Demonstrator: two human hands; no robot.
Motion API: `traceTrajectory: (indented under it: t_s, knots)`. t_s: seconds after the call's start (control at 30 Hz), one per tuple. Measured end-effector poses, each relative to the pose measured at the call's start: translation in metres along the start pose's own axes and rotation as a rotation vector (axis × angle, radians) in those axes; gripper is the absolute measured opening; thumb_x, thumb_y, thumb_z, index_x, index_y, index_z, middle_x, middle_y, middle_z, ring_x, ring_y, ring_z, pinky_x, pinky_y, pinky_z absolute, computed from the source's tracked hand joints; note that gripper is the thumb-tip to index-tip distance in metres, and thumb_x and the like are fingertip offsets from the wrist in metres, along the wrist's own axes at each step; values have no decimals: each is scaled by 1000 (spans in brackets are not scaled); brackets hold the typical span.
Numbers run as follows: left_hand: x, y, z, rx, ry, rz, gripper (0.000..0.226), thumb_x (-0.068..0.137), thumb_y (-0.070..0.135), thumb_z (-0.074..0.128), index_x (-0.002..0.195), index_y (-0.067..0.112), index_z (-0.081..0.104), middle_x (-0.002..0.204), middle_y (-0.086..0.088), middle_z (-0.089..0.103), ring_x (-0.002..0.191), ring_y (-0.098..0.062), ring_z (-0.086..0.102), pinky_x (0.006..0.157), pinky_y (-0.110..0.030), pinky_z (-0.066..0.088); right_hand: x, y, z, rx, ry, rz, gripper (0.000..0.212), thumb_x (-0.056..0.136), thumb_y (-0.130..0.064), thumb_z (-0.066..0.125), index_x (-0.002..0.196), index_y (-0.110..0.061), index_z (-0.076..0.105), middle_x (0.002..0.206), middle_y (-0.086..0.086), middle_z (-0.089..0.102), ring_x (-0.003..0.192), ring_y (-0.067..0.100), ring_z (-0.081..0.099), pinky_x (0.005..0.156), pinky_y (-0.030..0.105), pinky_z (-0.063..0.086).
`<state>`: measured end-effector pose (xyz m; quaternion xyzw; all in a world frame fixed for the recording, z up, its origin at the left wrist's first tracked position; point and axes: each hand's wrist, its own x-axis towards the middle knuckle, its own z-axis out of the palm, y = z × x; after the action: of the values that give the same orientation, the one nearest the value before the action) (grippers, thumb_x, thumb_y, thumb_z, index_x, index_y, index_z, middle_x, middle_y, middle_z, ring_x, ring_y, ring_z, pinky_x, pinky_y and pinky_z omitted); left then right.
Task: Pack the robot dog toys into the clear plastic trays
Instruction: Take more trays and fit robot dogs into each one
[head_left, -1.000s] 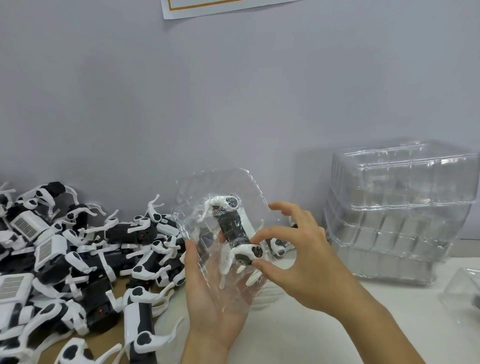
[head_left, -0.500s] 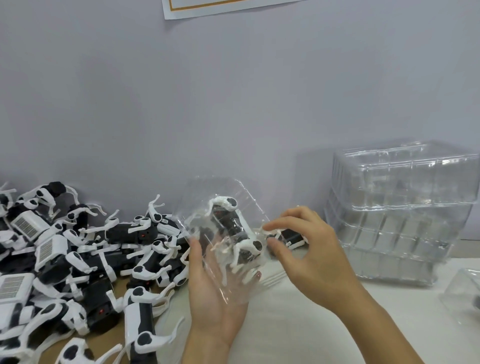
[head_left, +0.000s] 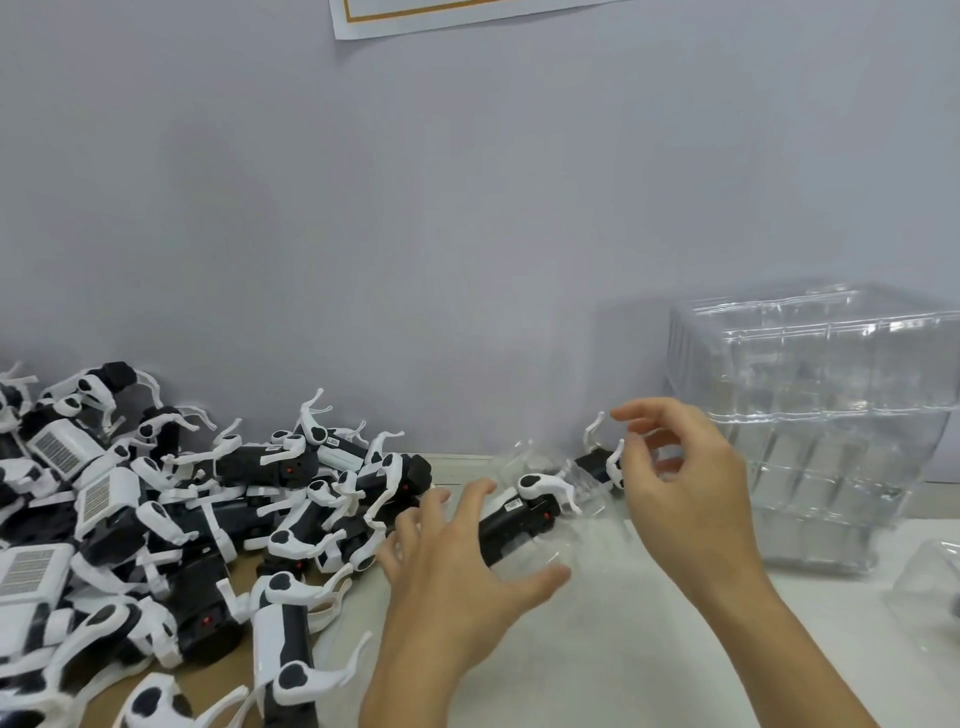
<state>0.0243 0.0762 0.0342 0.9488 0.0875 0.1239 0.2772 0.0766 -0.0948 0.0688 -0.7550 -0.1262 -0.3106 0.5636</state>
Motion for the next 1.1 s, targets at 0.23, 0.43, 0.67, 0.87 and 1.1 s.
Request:
traceTrajectory:
  t_s: [0.23,0.43,0.67,0.87,1.1]
  knots:
    - [-2,4,1,-22,-87,122,103,41,88,57,132,64,15,136,29,25,133,-4,15,115,-36,11,-17,-4,11,-227,-442,-118,19,91,-20,64,95,-36,72,98,-26,64,104,-4,56,98,26,40]
    - [-7,7,-15,41,-162,222,113,42,81,73,135,64,11,136,35,22,131,10,5,117,-32,6,-13,-11,1,-551,-611,-36,23,93,-30,60,113,-40,67,112,-22,57,108,-1,46,107,34,32]
    - [-10,12,-24,10,-248,238,110,42,76,79,129,70,11,109,59,7,99,34,-7,110,-32,17,-13,-12,-2,-559,-687,65,30,91,-26,63,116,-41,63,108,-20,49,100,0,45,102,33,41]
    - [-8,13,2,-48,-201,309,99,46,80,74,131,64,24,126,44,29,122,25,7,118,-33,13,-17,1,-4,-651,-712,139,28,91,-26,63,115,-40,62,107,-19,46,100,5,50,96,30,44]
    - [14,-12,24,-909,294,-249,19,97,18,56,106,32,66,114,18,65,118,-6,56,96,-25,39,-18,9,3,-652,-683,35,27,92,-32,62,118,-38,62,106,-21,50,113,4,49,102,28,33]
